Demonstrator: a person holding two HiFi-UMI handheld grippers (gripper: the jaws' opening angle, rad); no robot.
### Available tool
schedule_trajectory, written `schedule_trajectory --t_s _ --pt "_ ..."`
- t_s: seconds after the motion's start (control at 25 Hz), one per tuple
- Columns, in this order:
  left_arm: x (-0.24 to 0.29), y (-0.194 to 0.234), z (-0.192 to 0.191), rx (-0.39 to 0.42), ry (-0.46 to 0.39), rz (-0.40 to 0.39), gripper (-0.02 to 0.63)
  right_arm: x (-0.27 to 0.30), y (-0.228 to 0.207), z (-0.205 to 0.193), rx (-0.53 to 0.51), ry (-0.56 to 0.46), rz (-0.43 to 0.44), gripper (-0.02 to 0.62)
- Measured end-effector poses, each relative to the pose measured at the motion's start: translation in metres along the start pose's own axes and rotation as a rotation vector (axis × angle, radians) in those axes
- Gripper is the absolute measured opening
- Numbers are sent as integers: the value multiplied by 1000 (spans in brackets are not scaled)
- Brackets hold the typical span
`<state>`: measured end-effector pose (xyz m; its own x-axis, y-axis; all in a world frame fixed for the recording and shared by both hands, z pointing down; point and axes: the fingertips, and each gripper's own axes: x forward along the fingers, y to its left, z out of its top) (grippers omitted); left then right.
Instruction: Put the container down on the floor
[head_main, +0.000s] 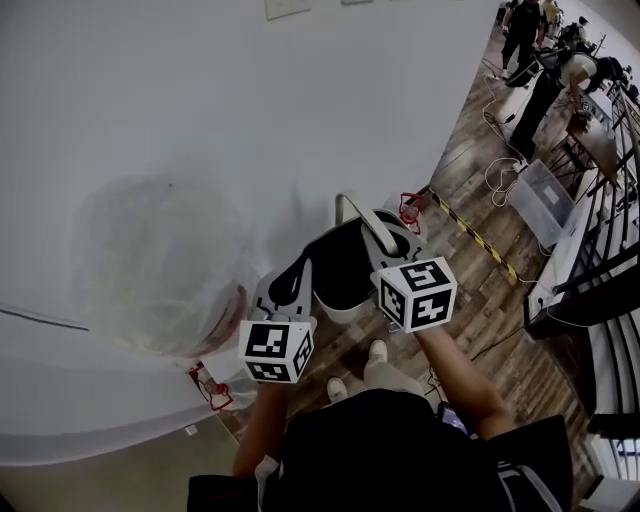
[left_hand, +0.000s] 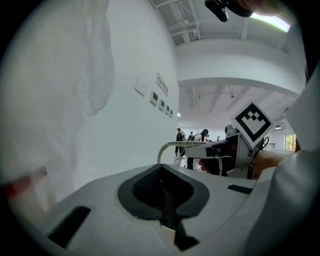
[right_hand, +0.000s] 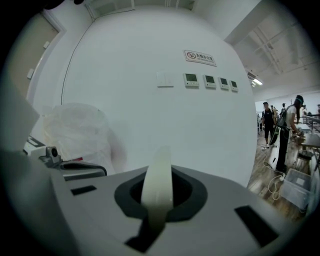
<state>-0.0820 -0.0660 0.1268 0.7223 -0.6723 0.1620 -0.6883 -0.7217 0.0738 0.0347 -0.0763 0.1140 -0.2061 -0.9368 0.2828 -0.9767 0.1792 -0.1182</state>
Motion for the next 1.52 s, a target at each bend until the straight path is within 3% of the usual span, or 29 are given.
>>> schedule_trajectory --t_s 0.56,1.52 --pt "41 -5 -55 -88 106 40 17 34 -31 -44 5 124 43 29" --pt "86 0 -142 -286 195 130 17 91 -58 -129 19 302 88 29"
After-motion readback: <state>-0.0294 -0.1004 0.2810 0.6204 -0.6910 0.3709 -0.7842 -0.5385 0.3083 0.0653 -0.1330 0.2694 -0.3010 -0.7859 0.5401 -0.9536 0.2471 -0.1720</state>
